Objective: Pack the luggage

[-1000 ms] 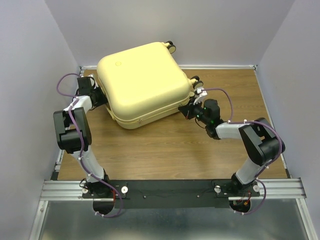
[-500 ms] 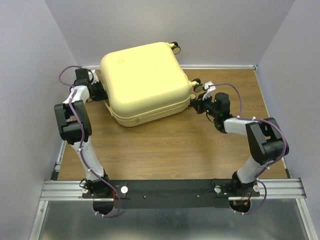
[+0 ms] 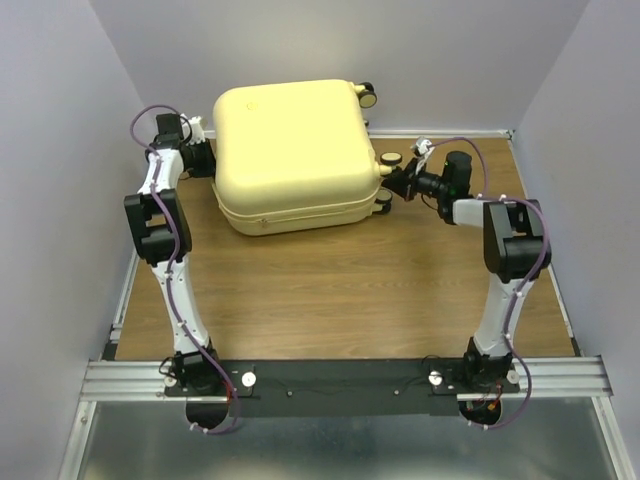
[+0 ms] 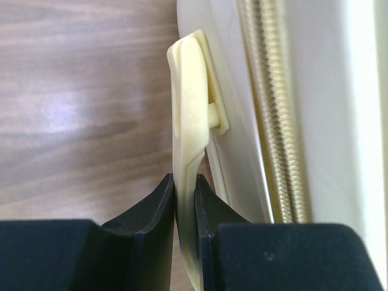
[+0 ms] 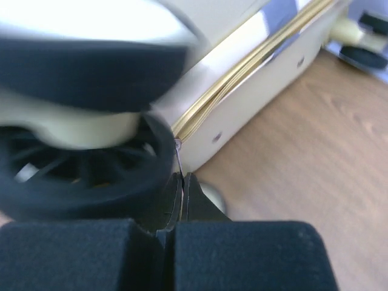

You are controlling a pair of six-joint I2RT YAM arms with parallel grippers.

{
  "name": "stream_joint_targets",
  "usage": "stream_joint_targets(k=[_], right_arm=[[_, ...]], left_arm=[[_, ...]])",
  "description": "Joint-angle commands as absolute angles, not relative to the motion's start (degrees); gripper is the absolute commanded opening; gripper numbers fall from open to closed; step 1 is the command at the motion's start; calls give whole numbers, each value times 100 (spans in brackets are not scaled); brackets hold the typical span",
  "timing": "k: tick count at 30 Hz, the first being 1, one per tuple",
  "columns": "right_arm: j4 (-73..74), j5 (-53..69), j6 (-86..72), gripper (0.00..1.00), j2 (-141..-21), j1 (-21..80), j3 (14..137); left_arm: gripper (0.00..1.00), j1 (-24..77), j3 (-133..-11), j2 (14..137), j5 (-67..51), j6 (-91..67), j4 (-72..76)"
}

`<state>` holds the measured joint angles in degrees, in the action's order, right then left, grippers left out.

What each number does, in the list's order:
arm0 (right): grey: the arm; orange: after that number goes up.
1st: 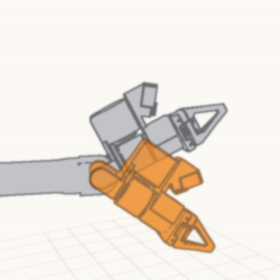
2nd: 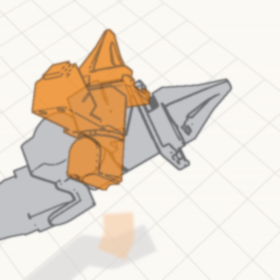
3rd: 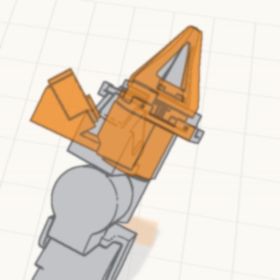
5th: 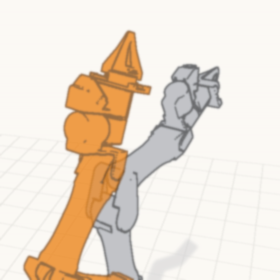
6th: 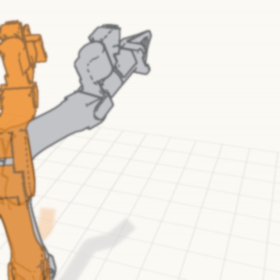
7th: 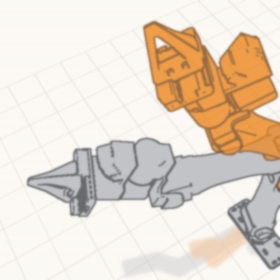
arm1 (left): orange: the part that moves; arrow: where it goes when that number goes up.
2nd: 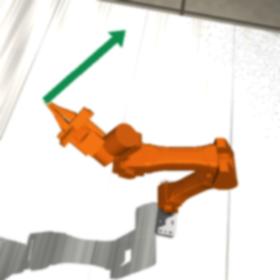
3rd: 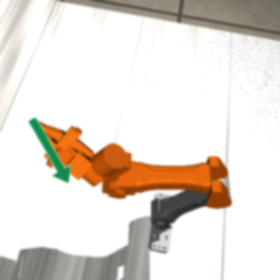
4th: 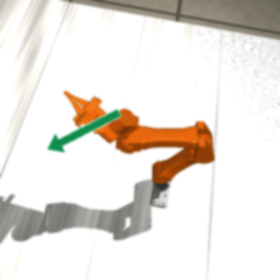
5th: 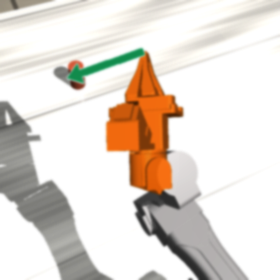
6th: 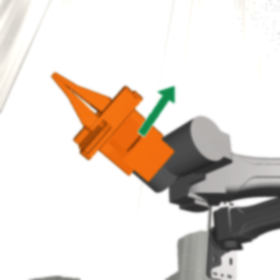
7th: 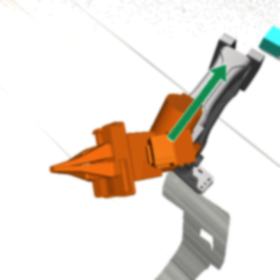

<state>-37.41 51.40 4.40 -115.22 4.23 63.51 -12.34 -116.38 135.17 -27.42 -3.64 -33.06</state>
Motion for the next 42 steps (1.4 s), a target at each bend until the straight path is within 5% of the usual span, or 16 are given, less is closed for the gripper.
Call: stream_joint_targets(k=[1, 10, 26, 32, 33, 34, 36, 42], right_arm=[[-4192, 4588, 378, 1, -12468, -220, 7530], [-3991, 5062, -246, 0, -13693, -158, 9448], [-4157, 5845, 510, 1, -11507, 623, 6522], [-4008, 5679, 651, 1, -10741, 1045, 5582], [-3999, 5643, 598, 1, -10575, 1098, 5511], [-3999, 5590, 580, 1, -10504, 1168, 5363], [-3999, 5432, 502, 0, -10363, 1362, 5274], [-4008, 4835, 229, 1, -10301, 1836, 5291]], left_arm=[[0, -1213, -11821, 14001, -1898, 808, -2769], [0, -932, -12611, 14247, -2363, 1045, -2654], [0, 1072, -11909, 13527, -3305, 4887, -3367], [42, 397, -12032, 13342, -3031, 3757, -2357], [66, 195, -12058, 13211, -3145, 3605, -2051], [67, -198, -12111, 13132, -3312, 3369, -1883], [91, -596, -12138, 12860, -3839, 2657, -1270], [92, -1423, -11734, 11789, -4719, 2021, -98]])
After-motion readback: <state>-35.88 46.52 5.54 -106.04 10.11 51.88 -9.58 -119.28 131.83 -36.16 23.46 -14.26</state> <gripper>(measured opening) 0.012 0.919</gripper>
